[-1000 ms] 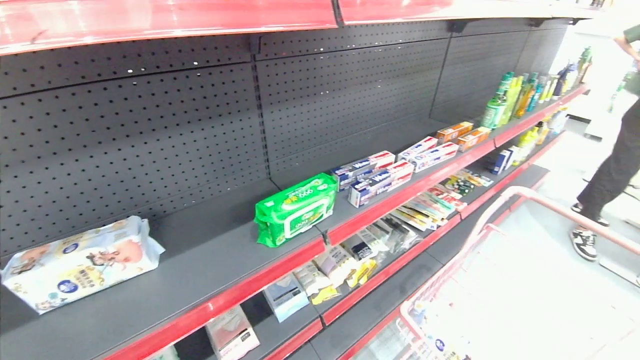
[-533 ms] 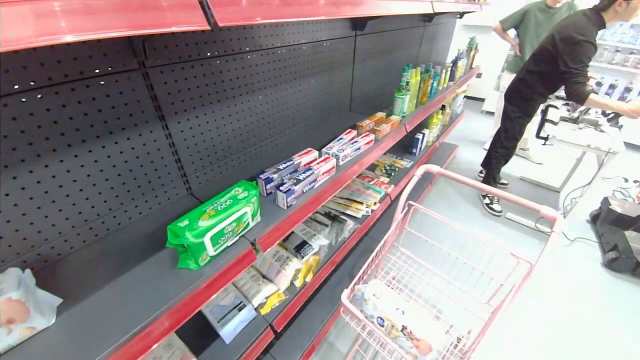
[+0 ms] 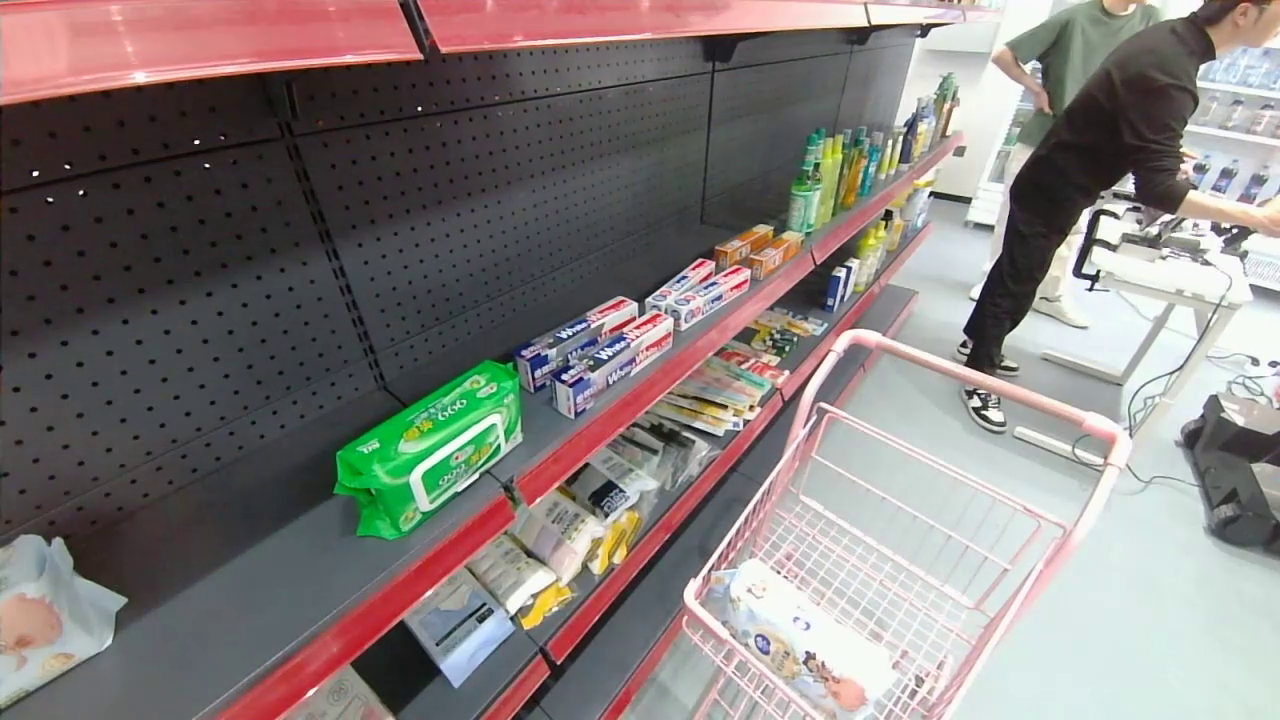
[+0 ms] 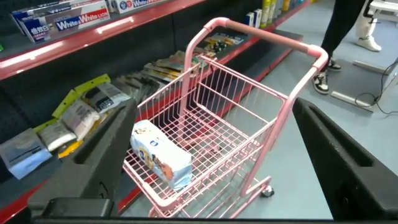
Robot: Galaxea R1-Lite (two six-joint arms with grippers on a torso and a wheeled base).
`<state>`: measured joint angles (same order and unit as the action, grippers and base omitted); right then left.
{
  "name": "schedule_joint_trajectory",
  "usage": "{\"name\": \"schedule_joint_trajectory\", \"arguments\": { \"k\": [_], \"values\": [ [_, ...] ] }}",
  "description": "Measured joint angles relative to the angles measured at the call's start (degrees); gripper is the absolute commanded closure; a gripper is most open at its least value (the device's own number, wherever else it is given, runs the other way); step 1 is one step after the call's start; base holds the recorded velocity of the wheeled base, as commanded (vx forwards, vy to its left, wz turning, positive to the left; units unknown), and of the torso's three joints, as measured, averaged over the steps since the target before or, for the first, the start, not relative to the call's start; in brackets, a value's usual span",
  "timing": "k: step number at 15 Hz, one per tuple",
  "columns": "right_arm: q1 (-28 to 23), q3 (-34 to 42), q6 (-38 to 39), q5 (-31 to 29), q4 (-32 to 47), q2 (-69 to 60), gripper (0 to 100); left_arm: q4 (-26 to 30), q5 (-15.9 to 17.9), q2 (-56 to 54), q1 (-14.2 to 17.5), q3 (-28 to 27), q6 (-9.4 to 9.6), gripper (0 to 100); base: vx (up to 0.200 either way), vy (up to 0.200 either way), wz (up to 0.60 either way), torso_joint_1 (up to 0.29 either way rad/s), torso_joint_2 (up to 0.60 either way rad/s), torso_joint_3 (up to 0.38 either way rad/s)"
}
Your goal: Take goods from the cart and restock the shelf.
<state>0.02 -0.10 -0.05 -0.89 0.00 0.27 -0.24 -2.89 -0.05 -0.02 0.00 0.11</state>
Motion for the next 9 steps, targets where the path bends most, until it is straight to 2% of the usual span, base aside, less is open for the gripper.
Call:
{"name": "schedule_joint_trajectory", "arguments": {
  "k": [9],
  "values": [
    [-0.12,0.0,-0.17,-0.17,0.0,-0.24,0,0.0,-0.04,0.0,0.02,0.0,-0.01,0,0.0,0.0,0.0,0.0,0.0,0.0]
  ]
}}
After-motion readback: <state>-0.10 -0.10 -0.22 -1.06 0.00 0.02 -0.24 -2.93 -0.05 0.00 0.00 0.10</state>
